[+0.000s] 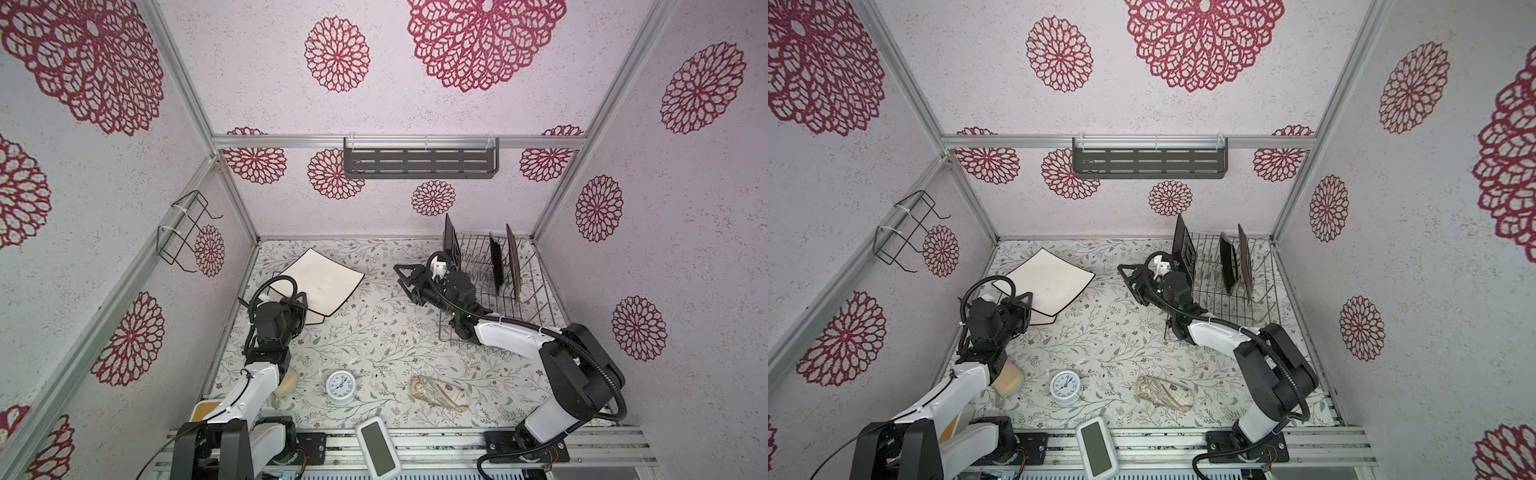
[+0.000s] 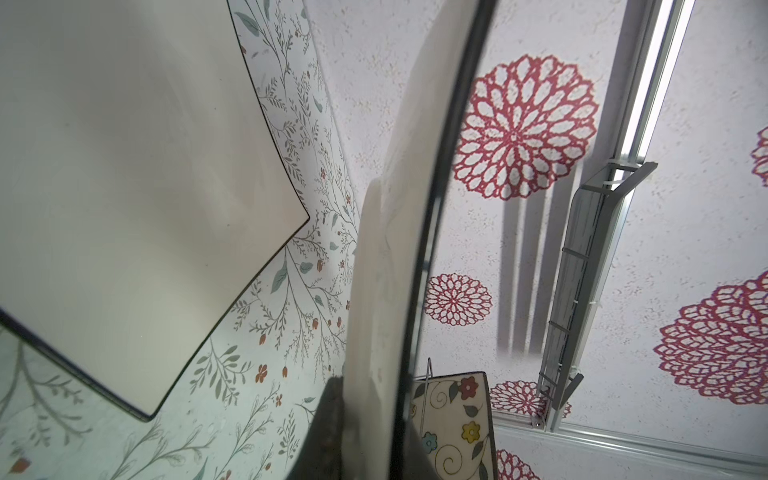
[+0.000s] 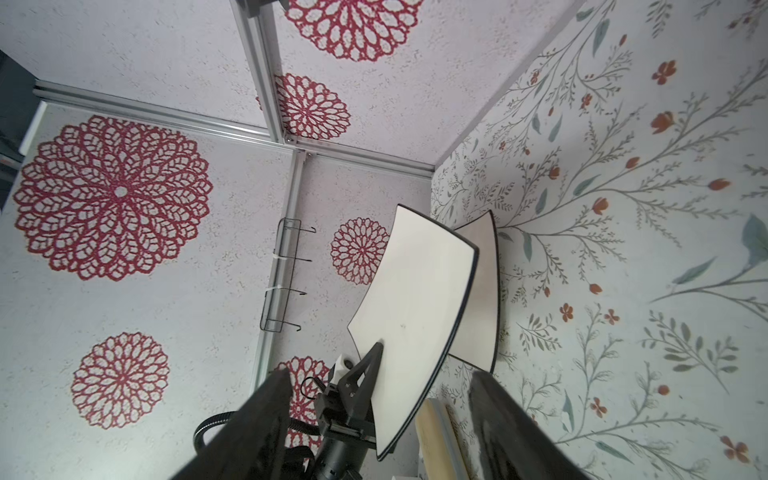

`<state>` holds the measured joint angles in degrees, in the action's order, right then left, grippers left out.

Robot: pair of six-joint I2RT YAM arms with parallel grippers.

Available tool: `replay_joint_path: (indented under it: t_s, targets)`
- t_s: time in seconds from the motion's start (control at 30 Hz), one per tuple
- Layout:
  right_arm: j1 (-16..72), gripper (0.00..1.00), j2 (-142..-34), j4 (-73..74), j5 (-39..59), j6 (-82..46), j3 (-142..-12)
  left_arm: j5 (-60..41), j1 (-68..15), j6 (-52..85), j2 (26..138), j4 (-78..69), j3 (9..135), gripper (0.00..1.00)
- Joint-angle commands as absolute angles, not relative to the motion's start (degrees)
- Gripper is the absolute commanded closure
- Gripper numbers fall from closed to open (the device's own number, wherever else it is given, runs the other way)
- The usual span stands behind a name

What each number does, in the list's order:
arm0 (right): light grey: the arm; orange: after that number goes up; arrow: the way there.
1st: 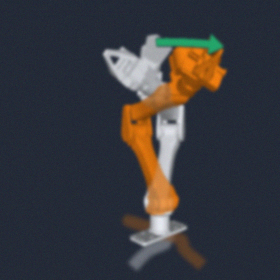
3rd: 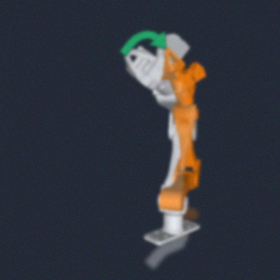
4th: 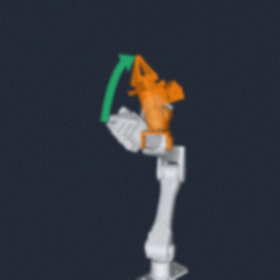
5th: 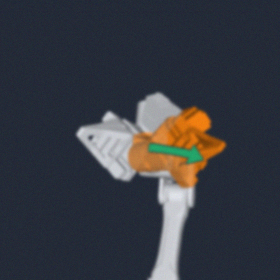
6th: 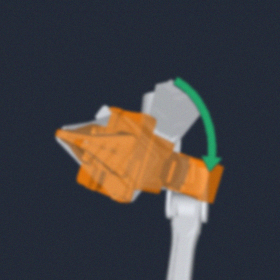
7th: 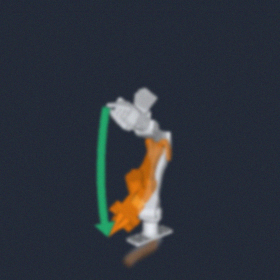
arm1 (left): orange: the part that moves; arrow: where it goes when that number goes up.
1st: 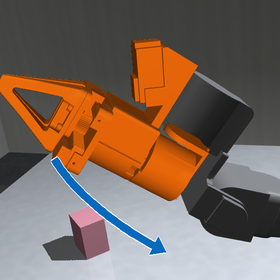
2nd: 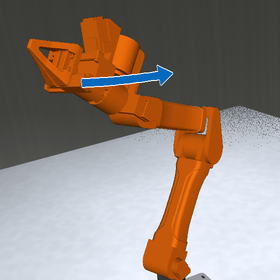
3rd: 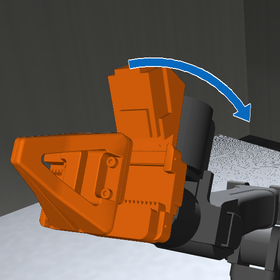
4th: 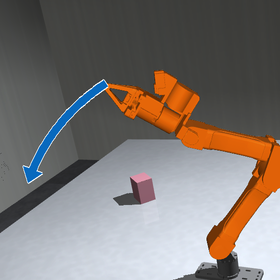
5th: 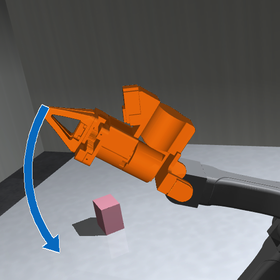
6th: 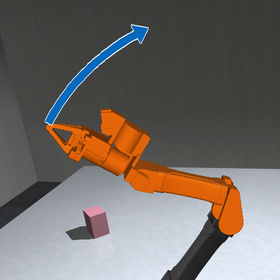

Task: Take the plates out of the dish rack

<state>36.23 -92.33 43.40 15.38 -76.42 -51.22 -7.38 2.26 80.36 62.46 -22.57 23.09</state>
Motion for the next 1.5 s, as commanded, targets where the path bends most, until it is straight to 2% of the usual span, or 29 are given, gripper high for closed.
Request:
replay_joint_path:
  t_s: [0.0,0.37,0.77,1.47]
  targets:
    - [36.8,0.29,-89.6,41.6,13.8,-71.8,-53.5,-4.6,3.3,82.2,58.6,-34.8,23.4,1.00]
    - [38.4,0.29,-92.2,31.9,14.1,-64.7,-58.8,-0.9,5.9,83.2,57.8,-35.5,21.2,1.00]
    - [39.9,0.29,-96.2,25.5,15.6,-61.1,-64.0,-0.1,9.0,85.8,62.7,-42.6,19.4,1.00]
    - [43.0,0.29,-100.0,19.8,15.7,-57.1,-68.1,-3.5,14.6,85.1,70.2,-50.2,17.9,1.00]
